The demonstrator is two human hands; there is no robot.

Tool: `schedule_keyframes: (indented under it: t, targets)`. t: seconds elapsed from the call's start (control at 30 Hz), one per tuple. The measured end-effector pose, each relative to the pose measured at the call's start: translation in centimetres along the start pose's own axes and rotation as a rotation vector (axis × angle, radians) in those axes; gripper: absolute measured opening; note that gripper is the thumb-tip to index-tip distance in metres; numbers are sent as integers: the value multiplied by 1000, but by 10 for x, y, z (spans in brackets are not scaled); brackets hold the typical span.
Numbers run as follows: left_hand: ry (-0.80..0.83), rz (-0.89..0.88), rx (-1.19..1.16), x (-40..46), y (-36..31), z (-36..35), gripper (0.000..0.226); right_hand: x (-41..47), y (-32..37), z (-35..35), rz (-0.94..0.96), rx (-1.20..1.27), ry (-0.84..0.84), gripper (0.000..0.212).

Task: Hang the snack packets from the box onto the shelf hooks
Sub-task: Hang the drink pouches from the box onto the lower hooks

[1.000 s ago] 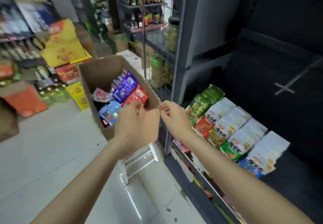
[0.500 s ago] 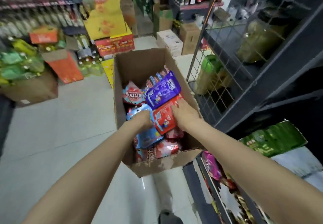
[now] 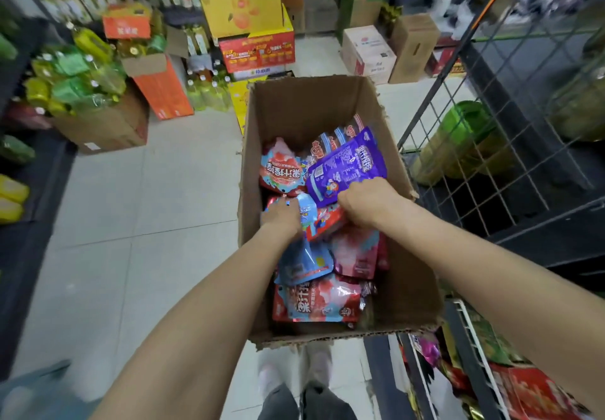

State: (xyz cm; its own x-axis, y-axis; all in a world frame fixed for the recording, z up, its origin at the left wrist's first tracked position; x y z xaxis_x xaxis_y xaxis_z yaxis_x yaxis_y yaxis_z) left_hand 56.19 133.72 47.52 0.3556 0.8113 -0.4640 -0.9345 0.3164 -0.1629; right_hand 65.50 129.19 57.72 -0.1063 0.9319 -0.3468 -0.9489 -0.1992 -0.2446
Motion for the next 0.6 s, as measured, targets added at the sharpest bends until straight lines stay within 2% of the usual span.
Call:
schedule_keyframes:
  t: [0.13,0.2,0.27,0.33,0.43,0.5,0.53,0.6]
  targets:
    - [-1,65,-82,4,11,5,50,7,-22,36,-83,130,-144,24]
    - [-45,141,-236,6,17,14,34,10,-34,42,-127,212,-206,23]
    - [-126,172,-461,3,13,30,31,11,-43,42,-174,291,-247,26]
    - [-174,85,-667,-4,-6,48,34,13,-46,38,-208,375,-265,27]
    - [-106,-125,-786,-22,-35,61,20,14,-40,29,-174,656,-243,19]
    - [-118,-268,-705,-30,-42,68,48,13,-32,23,-111,851,-193,15]
    - [-124,-326,-648,-32,-44,71,52,12,-28,22,-85,913,-179,14]
    - [-113,-346,-554,-37,-44,72,36,11,-25,23,-101,1045,-222,12]
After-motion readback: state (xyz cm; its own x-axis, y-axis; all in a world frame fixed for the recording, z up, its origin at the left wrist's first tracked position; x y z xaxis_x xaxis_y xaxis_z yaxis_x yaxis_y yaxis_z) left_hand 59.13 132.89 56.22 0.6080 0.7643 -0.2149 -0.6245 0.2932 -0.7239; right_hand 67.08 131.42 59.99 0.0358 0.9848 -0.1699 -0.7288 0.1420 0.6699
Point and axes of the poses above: each hand's wrist, its own x-axis towards the middle knuckle, its own z-axis out of the back of the hand, y = z × x, the point moved 10 cm from there along x, towards the middle knuckle, and after that the axes turned 4 degrees about -y, right-handed, at the moved point
